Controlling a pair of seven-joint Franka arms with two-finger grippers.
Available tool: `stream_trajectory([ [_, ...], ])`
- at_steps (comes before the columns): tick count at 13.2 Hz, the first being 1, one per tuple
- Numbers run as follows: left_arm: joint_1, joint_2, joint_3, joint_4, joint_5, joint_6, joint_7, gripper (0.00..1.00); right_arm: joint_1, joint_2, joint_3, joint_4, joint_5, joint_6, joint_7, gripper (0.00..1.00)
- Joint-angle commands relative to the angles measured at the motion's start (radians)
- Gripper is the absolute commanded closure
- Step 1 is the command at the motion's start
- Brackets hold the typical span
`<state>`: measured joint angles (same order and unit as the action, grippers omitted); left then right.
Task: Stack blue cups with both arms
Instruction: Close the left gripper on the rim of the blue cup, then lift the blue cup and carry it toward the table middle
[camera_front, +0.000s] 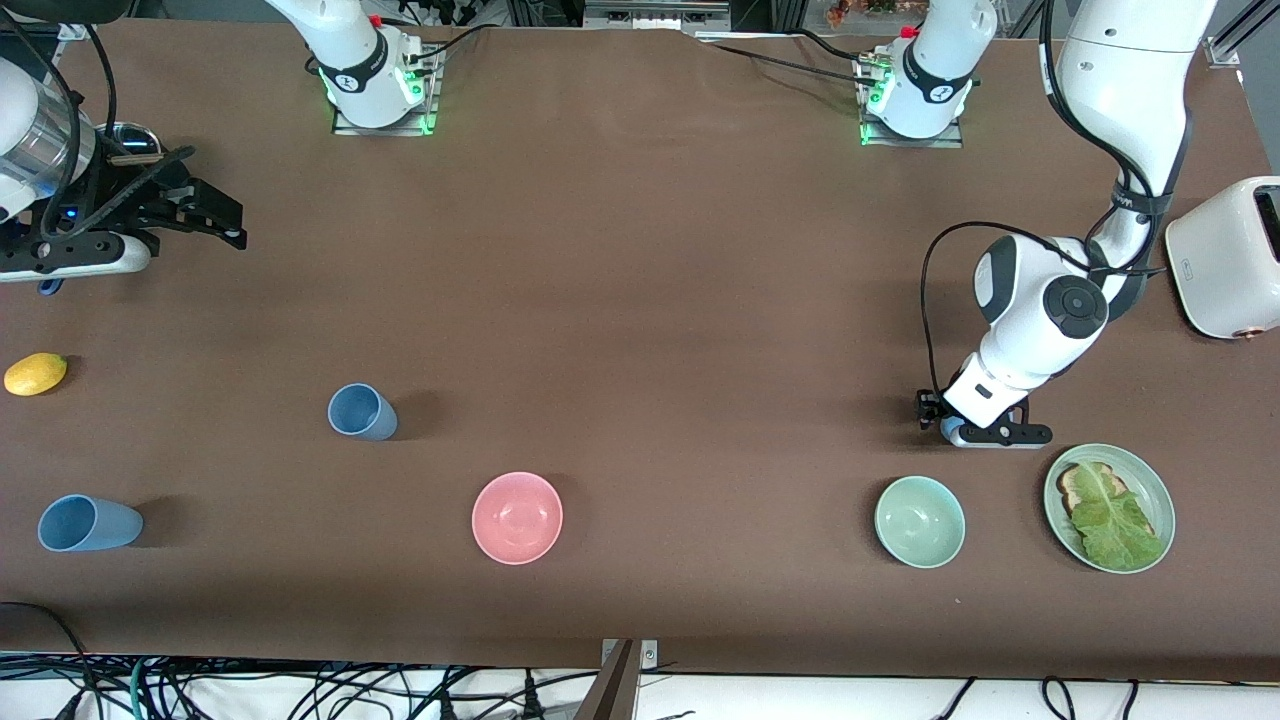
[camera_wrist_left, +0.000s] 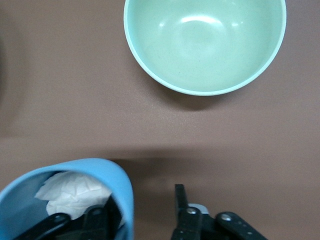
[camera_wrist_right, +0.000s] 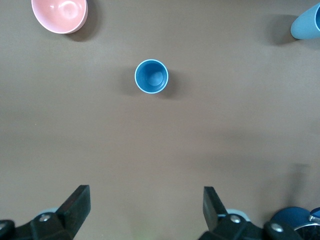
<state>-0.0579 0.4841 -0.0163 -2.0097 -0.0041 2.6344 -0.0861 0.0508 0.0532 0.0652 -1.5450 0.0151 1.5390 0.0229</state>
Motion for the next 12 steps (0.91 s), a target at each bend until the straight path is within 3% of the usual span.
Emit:
stream_trajectory([
  [1,-0.002,-0.001,0.001,0.005,0.01,0.012,-0.027,0.95,0.001,-0.01,-0.002,-0.009,0.003,0.006,-0.015,0.0],
  [2,-0.002,-0.001,0.001,0.005,0.01,0.012,-0.029,1.0,0.001,-0.012,-0.002,-0.009,0.003,0.006,-0.015,0.0],
  [9,-0.003,-0.01,0.001,0.005,0.01,0.001,-0.069,1.0,0.001,-0.01,-0.002,-0.009,0.002,0.007,-0.015,0.0],
  [12,-0.003,-0.062,-0.001,0.008,0.01,-0.057,-0.069,1.0,0.001,-0.009,-0.002,-0.009,0.002,0.007,-0.015,0.0],
])
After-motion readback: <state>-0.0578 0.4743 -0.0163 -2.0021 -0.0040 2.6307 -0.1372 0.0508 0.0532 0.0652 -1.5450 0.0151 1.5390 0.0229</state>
